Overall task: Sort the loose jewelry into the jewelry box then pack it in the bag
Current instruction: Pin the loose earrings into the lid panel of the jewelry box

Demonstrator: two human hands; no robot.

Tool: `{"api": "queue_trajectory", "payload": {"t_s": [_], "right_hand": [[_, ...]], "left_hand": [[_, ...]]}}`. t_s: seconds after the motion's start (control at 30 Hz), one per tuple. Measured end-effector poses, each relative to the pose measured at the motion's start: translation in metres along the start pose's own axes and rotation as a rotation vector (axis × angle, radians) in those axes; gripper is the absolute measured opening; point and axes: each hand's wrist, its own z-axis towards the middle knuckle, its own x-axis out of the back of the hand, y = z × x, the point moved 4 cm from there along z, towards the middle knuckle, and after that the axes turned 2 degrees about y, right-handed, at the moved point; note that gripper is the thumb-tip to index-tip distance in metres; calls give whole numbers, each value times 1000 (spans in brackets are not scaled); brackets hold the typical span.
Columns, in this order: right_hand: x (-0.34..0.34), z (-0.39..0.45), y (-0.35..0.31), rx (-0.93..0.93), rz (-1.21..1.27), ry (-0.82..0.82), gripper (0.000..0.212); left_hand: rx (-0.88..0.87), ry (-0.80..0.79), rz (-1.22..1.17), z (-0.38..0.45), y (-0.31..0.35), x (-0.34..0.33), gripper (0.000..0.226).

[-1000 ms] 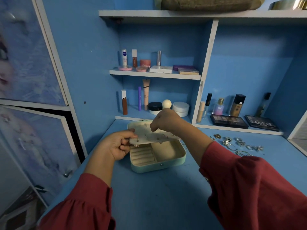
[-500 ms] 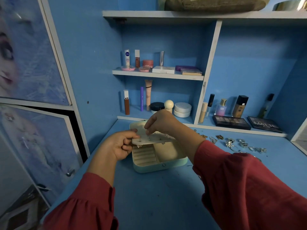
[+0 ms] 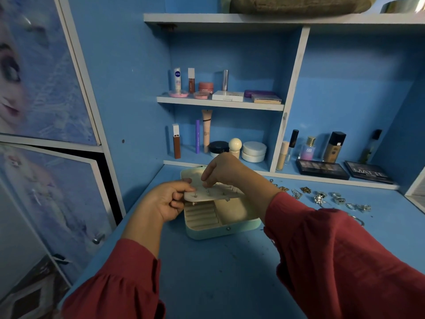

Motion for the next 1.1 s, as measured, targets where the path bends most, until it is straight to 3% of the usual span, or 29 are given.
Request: {"api": "queue_trajectory", "payload": {"t_s": [0.37, 0.63, 1.1], "right_hand": [[-1, 13, 3, -99, -185, -134, 42], [3, 8, 4, -99, -111, -201, 28], [-3, 8, 1, -11, -205, -127, 31]], "left_hand": [[6, 3, 23, 7, -2, 3, 22], [3, -1, -4, 6, -1, 2, 23], [6, -5, 3, 8, -2, 4, 23]]}}
